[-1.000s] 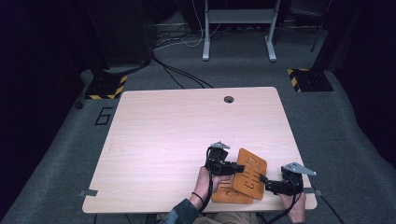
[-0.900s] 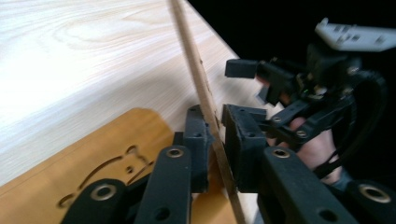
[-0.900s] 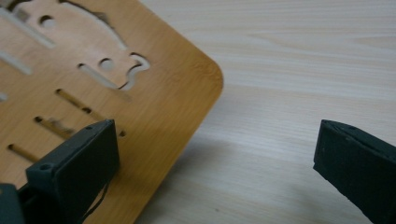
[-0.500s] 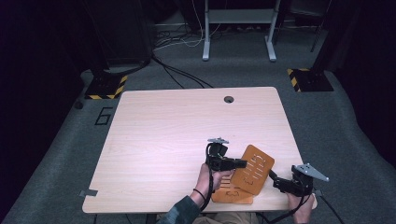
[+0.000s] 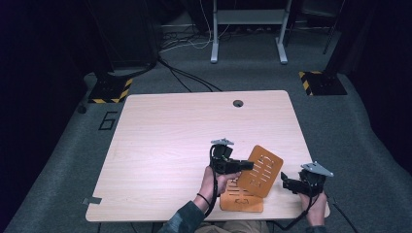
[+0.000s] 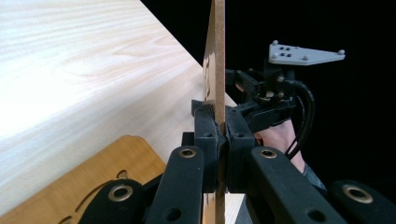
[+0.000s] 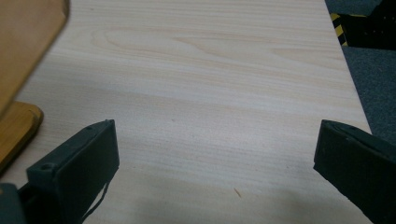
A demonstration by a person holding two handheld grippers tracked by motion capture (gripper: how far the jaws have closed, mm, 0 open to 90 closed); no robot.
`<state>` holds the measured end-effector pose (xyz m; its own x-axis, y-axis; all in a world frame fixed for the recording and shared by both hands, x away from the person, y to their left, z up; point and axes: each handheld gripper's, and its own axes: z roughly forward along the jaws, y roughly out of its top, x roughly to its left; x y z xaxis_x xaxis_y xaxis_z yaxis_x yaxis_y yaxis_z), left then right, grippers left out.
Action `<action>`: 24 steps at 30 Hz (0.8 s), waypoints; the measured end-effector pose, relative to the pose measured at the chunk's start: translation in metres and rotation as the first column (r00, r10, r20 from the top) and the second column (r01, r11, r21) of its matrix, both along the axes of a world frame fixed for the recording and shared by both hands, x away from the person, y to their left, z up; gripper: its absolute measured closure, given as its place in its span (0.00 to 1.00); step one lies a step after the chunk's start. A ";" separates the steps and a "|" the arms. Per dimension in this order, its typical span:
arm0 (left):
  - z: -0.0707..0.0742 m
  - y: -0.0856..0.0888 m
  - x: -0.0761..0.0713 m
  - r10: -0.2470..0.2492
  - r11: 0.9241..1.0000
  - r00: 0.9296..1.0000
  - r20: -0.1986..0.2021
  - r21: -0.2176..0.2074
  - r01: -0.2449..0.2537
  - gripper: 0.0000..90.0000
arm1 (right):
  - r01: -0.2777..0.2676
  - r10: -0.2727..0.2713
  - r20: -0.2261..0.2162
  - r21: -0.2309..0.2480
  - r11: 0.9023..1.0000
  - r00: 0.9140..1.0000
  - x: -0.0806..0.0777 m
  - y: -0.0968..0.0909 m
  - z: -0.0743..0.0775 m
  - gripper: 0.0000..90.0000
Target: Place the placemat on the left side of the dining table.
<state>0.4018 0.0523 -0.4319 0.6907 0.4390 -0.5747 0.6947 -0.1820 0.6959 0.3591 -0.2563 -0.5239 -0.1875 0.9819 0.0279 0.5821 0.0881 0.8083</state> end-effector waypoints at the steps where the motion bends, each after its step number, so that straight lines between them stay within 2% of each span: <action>1: 0.001 0.002 0.001 0.000 1.000 1.000 0.008 -0.002 0.000 0.96 | -0.004 0.004 -0.008 -0.009 1.000 1.000 0.002 0.001 -0.001 0.00; 4: 0.004 0.008 0.003 0.014 1.000 1.000 0.011 -0.008 -0.014 0.96 | -0.010 0.008 -0.033 -0.049 0.999 0.999 0.008 0.005 -0.002 0.00; 6: 0.005 0.012 0.004 0.023 1.000 1.000 0.014 -0.012 -0.023 0.96 | -0.010 0.008 -0.050 -0.054 0.998 0.999 0.010 0.006 -0.003 0.01; 8: 0.007 0.015 0.005 0.037 0.999 0.999 0.020 -0.008 -0.037 0.96 | -0.007 0.001 -0.100 -0.063 0.998 0.995 0.015 0.007 -0.005 0.04; 9: 0.007 0.017 0.006 0.043 0.999 0.999 0.018 -0.010 -0.043 0.96 | -0.019 0.013 -0.127 -0.048 0.999 0.992 0.016 0.007 -0.005 0.04; 17: 0.012 0.033 0.011 0.087 0.996 0.996 0.022 -0.008 -0.087 0.96 | -0.017 0.010 -0.124 -0.048 0.999 0.992 0.016 0.007 -0.005 0.04; 24: 0.018 0.056 0.017 0.130 0.992 0.991 0.034 -0.003 -0.130 0.96 | -0.017 0.011 -0.124 -0.048 0.999 0.992 0.016 0.007 -0.005 0.04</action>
<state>0.4188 0.1085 -0.4139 0.6471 0.5257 -0.5522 0.6884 -0.0916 0.7195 0.3750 -0.2494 -0.5290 -0.1991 0.9800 0.0040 0.6758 0.1343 0.7248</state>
